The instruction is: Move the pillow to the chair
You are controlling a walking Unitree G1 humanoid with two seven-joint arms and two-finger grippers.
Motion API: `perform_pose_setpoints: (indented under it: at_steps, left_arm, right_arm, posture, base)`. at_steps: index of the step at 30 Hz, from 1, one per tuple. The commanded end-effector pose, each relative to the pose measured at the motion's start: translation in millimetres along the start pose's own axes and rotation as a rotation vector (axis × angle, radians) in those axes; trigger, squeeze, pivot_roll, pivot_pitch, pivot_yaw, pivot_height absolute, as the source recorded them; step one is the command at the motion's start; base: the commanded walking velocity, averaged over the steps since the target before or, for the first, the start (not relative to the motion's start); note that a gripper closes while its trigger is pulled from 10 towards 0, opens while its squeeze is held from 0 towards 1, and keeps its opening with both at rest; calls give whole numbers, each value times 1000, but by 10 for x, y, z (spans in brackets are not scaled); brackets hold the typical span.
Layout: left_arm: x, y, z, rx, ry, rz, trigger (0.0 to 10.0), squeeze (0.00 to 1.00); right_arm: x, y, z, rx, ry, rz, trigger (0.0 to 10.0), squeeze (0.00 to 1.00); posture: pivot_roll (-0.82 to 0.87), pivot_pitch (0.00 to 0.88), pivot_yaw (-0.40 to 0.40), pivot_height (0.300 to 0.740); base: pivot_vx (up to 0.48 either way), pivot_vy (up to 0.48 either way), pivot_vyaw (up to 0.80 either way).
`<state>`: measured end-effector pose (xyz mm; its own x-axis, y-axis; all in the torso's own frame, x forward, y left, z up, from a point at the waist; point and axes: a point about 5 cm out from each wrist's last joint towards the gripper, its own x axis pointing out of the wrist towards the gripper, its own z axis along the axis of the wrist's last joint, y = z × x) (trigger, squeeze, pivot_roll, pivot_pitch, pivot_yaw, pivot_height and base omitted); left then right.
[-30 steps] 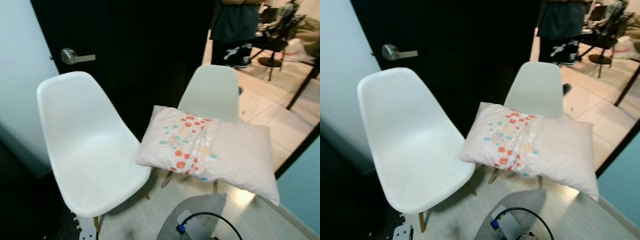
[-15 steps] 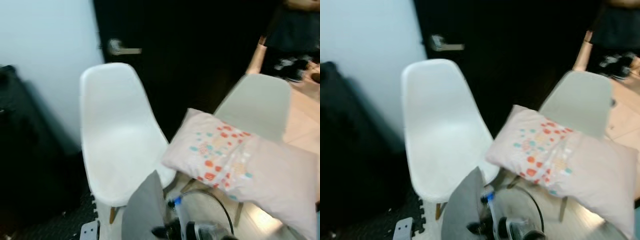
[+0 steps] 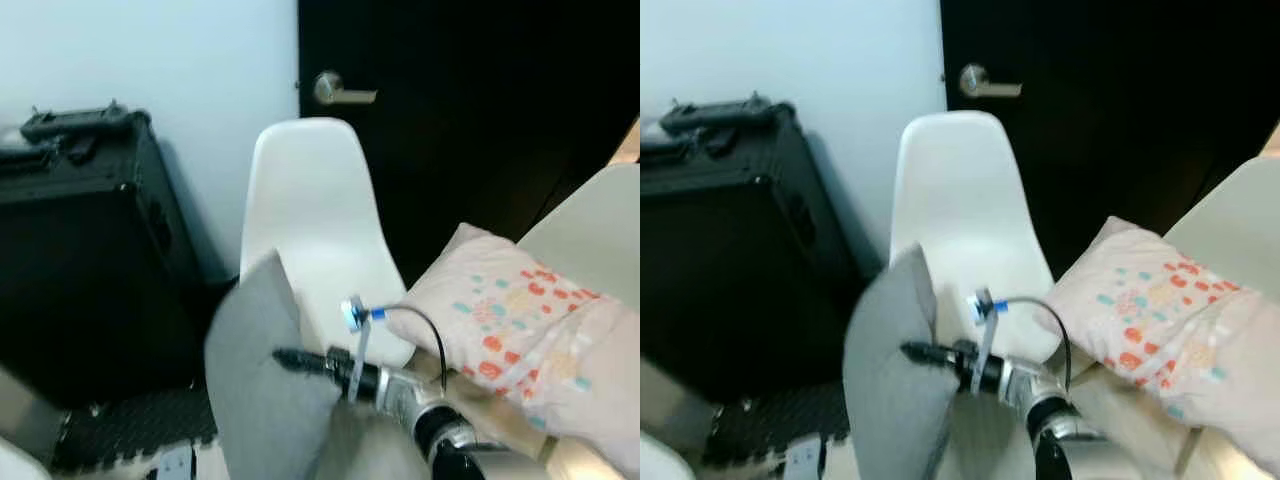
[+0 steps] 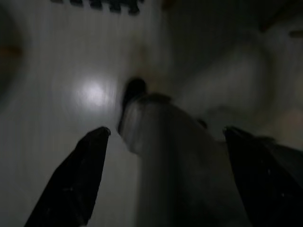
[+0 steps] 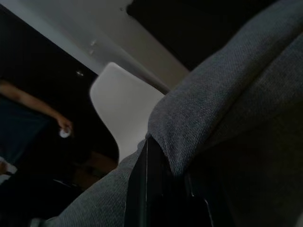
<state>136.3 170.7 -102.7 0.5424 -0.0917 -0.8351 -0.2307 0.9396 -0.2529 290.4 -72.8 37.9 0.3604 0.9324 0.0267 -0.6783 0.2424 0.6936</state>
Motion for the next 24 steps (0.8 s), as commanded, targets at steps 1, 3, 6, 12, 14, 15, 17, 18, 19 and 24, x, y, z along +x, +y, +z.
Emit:
perform_pose_setpoints:
  at_steps: [1,3,6,12,14,15,17,18,19,24]
  left_arm:
    - [-33,14,-170,-19,61,4,10000,0]
    - [-33,16,-168,-18,60,4,10000,0]
    - [-26,12,-136,-20,47,3,10000,0]
    - [-22,8,-121,-20,41,2,10000,0]
    - [-21,7,-116,-17,41,0,10000,0]
    - [-21,7,-116,-17,41,0,10000,0]
    - [-20,6,-115,-16,41,0,10000,0]
    - [-19,4,-112,-13,39,-2,10000,0]
    - [-14,-8,-94,-8,31,-6,10000,0]
    - [4,-46,-40,3,9,-16,10000,0]
  right_arm:
    - [140,25,100,-51,-69,-47,10000,0]
    - [161,17,115,-61,-81,-80,10000,0]
    - [108,-96,261,-80,-201,-296,10000,0]
    - [-21,-212,371,-4,-296,-466,10000,0]
    - [-157,-298,427,48,-333,-578,10000,0]
    - [-157,-298,427,48,-333,-578,10000,0]
    - [-172,-303,434,49,-337,-579,10000,0]
    - [-186,-310,439,43,-334,-590,10000,0]
    - [-194,-316,440,45,-336,-601,10000,0]
    - [-185,-318,440,55,-347,-614,10000,0]
  posture:
    - [-24,65,-39,740]
    - [-24,65,-39,740]
    - [-18,66,-40,740]
    - [-19,67,-38,740]
    - [-23,67,-35,740]
    - [-23,67,-35,740]
    - [-23,67,-35,740]
    - [-25,69,-33,740]
    - [-25,69,-33,740]
    - [-25,72,-37,740]
  base:
    - [0,0,744]
    - [0,0,744]
    - [0,0,665]
    - [0,0,253]
    - [0,0,-400]
    - [0,0,-800]
    - [0,0,-800]
    - [0,0,-800]
    - [0,0,-800]
    - [0,0,-800]
